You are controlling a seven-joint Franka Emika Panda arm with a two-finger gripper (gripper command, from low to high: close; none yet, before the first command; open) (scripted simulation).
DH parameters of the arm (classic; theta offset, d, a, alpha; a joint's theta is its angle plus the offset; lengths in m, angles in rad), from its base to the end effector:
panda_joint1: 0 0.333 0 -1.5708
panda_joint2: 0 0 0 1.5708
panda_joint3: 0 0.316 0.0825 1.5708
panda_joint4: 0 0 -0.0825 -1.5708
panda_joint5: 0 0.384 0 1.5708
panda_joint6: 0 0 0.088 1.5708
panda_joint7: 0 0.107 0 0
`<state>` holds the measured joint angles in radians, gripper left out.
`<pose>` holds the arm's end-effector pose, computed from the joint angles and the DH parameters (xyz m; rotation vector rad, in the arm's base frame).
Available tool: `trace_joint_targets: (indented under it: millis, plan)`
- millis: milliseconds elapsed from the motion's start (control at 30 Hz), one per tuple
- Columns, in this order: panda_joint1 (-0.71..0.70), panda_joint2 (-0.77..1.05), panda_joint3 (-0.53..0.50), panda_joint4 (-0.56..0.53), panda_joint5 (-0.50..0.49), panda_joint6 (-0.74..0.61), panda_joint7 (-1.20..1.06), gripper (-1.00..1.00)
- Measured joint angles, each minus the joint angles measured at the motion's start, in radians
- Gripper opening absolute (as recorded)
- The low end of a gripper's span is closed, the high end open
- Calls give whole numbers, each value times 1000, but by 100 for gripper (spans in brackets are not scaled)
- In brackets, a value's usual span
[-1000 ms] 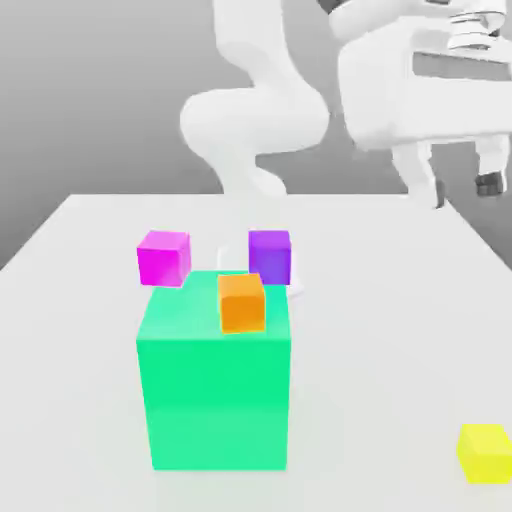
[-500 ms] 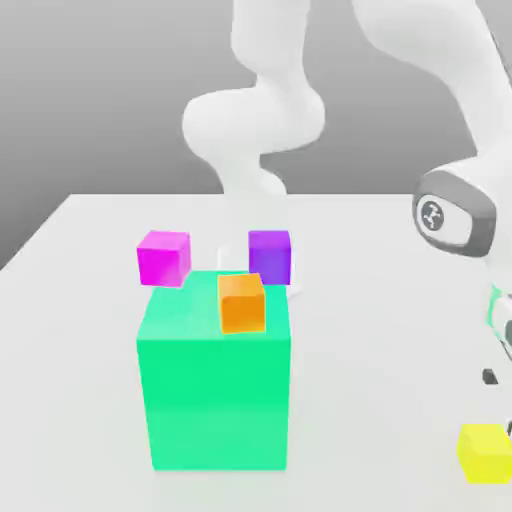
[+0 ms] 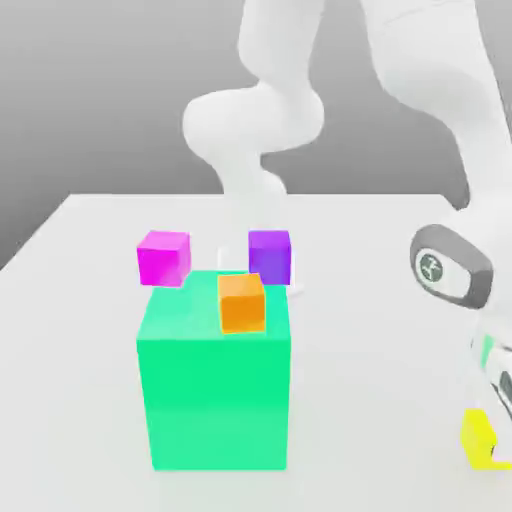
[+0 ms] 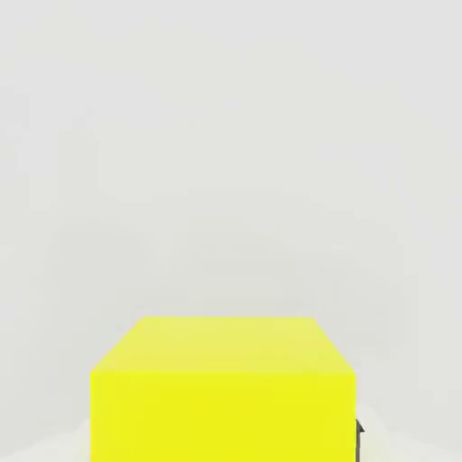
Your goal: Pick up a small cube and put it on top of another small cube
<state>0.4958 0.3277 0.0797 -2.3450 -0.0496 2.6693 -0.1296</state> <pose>0.4302 0.2825 0.1936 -2.9236 -1.1425 0.0039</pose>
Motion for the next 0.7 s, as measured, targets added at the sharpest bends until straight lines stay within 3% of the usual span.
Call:
trace_joint_targets:
  millis: [300, 700]
  plan:
    - [-97, -322, -45, -105, 143, -219, 164, -100]
    - [-254, -756, -81, -250, 133, -507, 543, -100]
